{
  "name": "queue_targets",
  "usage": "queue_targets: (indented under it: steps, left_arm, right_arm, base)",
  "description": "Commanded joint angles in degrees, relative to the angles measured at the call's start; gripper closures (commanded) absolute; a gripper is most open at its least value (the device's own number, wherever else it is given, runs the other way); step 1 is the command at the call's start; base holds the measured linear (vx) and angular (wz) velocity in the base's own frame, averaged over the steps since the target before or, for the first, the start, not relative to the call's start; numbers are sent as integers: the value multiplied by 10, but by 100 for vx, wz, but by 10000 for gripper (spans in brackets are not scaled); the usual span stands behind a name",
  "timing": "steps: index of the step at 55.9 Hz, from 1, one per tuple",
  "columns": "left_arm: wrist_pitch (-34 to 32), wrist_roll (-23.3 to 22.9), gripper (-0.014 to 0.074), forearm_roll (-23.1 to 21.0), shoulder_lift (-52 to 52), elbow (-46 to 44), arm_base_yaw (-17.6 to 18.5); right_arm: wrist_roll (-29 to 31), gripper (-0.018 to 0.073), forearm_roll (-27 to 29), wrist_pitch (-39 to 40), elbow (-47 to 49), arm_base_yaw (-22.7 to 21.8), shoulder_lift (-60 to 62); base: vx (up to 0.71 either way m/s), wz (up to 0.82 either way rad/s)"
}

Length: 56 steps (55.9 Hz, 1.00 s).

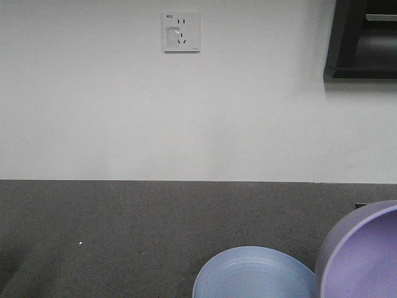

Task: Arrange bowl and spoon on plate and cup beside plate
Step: 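Drive holding both items to the counter with the blue plate, then lower the lavender bowl onto the blue plate and open right gripper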

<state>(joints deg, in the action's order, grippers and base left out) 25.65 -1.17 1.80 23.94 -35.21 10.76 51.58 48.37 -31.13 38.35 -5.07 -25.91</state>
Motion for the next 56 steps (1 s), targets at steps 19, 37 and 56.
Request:
queue_targets:
  steps: [19,37,56]
  left_arm:
    - [-51,0,603,-3,3,-16,4]
    - [-53,-1,603,-5,3,-16,4]
    - [-34,-6,603,-5,3,-16,4]
  right_arm:
    - [4,568,93,39,16,1,-5]
    - [-89,568,89,47,26,2,-93]
    - [-241,568,-107,-119,193,61,-414]
  base:
    - [0,0]
    - [0,0]
    - [0,0]
